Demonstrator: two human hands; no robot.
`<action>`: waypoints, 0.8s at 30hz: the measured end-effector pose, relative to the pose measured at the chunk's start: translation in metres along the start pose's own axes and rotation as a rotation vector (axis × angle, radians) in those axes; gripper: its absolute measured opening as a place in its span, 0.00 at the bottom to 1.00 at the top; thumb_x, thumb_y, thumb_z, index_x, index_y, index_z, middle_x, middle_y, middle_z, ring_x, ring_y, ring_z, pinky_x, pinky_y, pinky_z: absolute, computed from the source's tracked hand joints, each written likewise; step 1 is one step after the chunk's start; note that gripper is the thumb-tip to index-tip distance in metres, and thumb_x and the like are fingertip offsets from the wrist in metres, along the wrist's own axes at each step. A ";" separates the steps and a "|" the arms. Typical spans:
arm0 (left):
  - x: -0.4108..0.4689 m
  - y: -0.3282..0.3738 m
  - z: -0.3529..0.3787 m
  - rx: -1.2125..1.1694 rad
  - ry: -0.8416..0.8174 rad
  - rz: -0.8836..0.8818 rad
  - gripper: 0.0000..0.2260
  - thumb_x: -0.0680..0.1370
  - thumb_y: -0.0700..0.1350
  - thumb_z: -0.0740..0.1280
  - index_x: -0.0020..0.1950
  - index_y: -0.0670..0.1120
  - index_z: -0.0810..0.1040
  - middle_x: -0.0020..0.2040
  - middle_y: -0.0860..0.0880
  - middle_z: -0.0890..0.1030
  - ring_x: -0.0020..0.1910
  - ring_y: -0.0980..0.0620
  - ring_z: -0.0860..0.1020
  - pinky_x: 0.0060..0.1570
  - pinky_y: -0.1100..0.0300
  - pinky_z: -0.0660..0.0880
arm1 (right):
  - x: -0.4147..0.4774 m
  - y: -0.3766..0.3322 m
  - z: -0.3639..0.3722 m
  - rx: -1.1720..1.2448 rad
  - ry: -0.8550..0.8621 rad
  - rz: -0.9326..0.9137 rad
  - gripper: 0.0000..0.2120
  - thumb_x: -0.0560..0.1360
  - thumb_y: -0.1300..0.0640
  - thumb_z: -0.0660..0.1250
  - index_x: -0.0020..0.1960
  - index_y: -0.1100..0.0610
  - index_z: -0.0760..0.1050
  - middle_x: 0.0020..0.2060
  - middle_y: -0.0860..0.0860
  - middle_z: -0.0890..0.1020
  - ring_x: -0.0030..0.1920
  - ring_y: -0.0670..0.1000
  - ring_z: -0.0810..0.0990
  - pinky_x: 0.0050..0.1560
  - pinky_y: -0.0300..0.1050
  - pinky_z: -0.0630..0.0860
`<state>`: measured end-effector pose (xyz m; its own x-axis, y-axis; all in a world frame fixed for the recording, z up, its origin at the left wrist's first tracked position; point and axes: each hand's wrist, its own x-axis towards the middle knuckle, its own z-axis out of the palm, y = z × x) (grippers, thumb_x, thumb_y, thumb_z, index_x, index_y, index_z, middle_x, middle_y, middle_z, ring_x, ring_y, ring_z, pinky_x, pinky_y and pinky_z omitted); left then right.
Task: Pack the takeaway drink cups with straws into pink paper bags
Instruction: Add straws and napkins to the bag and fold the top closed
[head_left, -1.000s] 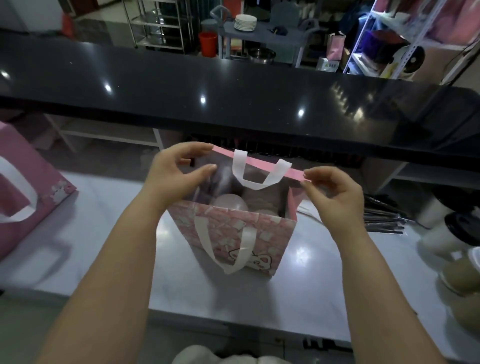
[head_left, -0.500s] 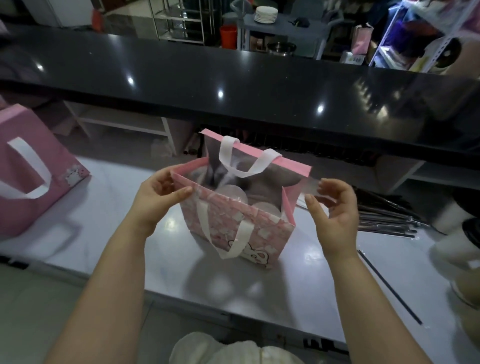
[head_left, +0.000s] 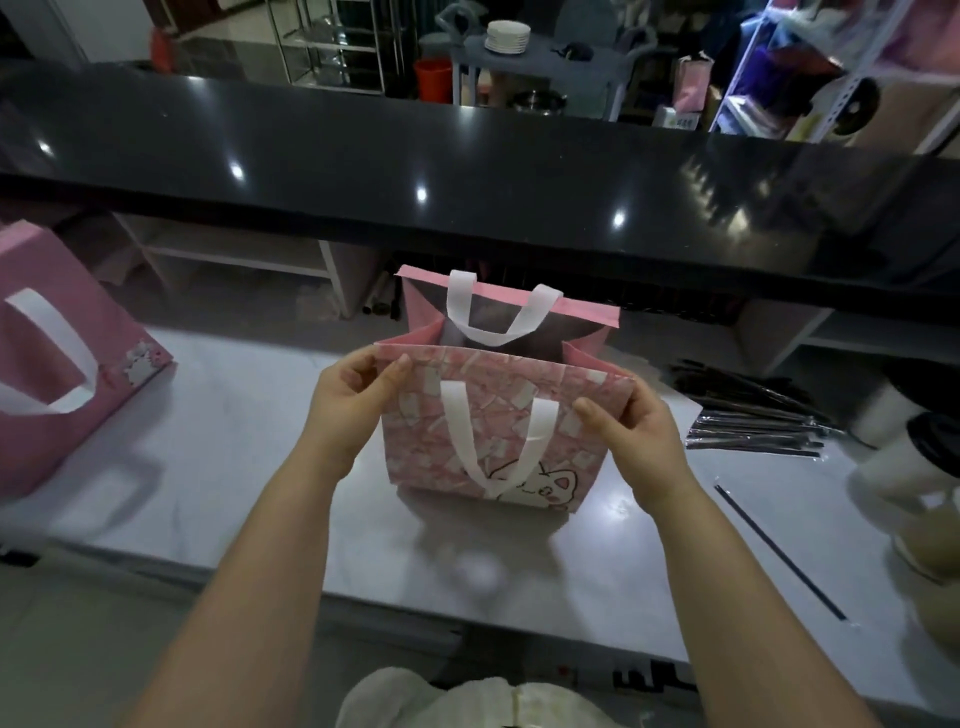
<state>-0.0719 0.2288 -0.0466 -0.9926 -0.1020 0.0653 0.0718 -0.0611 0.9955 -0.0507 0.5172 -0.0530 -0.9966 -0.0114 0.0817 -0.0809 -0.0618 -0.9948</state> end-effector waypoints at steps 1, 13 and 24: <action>0.000 0.002 0.001 -0.001 -0.007 0.017 0.07 0.72 0.51 0.71 0.49 0.56 0.85 0.46 0.52 0.86 0.46 0.55 0.84 0.43 0.63 0.79 | 0.001 -0.001 0.002 -0.001 0.041 -0.020 0.16 0.67 0.46 0.76 0.54 0.44 0.79 0.47 0.45 0.85 0.49 0.48 0.84 0.41 0.39 0.80; 0.008 -0.004 -0.013 0.050 -0.010 0.059 0.08 0.77 0.39 0.70 0.46 0.51 0.84 0.42 0.54 0.85 0.43 0.59 0.82 0.39 0.69 0.77 | 0.010 0.000 -0.006 0.087 0.065 0.027 0.07 0.74 0.60 0.68 0.51 0.58 0.77 0.44 0.51 0.82 0.47 0.50 0.81 0.51 0.49 0.79; 0.036 0.006 -0.021 0.337 -0.200 0.055 0.10 0.65 0.55 0.76 0.44 0.55 0.86 0.72 0.67 0.66 0.58 0.63 0.77 0.49 0.60 0.79 | 0.030 -0.003 -0.004 0.016 0.125 -0.058 0.17 0.73 0.68 0.70 0.34 0.48 0.80 0.68 0.41 0.70 0.56 0.38 0.79 0.45 0.38 0.80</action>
<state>-0.1047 0.2038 -0.0397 -0.9900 0.1013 0.0984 0.1227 0.2721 0.9544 -0.0802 0.5214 -0.0481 -0.9845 0.1170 0.1303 -0.1395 -0.0747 -0.9874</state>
